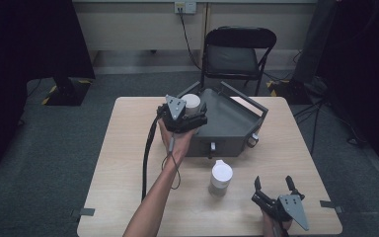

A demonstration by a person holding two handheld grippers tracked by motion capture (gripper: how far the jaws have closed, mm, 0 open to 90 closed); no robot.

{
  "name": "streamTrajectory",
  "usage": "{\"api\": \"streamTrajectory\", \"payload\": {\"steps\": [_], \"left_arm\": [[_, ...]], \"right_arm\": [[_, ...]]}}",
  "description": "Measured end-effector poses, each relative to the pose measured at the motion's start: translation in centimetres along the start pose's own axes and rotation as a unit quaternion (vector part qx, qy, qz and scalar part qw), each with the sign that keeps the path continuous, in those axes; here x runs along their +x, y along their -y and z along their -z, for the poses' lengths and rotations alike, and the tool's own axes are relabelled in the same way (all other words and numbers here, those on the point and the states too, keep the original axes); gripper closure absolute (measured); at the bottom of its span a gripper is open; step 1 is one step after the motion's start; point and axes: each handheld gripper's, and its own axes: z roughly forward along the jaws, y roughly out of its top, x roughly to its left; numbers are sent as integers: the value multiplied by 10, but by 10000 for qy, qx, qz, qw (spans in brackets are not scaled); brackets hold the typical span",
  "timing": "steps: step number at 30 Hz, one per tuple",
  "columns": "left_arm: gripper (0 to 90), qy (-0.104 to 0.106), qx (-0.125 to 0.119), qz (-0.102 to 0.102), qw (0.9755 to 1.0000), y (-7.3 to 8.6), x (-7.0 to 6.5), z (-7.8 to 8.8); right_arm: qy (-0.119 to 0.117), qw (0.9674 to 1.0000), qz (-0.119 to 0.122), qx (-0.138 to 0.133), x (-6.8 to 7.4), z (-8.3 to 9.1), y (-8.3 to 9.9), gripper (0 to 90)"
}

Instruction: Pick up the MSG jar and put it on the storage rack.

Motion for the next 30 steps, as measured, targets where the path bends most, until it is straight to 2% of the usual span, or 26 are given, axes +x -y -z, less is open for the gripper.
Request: {"api": "streamTrajectory", "payload": {"steps": [7,10,15,21,27,28,30], "left_arm": [[0,-2,-18,10,10000,-2,1,3],[6,15,91,8,10000,-5,2,4],[3,58,60,33,10000,-6,4,8],[0,138,-54,-13,9999,-6,7,22],[13,166,-40,-8,9999,-7,10,32],[13,115,-3,-133,9998,-6,9,37],[11,132,-57,-103,9998,-3,10,42]], "right_arm": [[0,10000,-1,0,0,0,0,2],[0,10000,-1,0,0,0,0,2],[0,10000,-1,1,0,0,0,3],[0,10000,-1,1,0,0,0,4],[1,10000,-1,2,0,0,0,3],[1,10000,-1,2,0,0,0,4],[1,10000,0,2,0,0,0,4]]}}
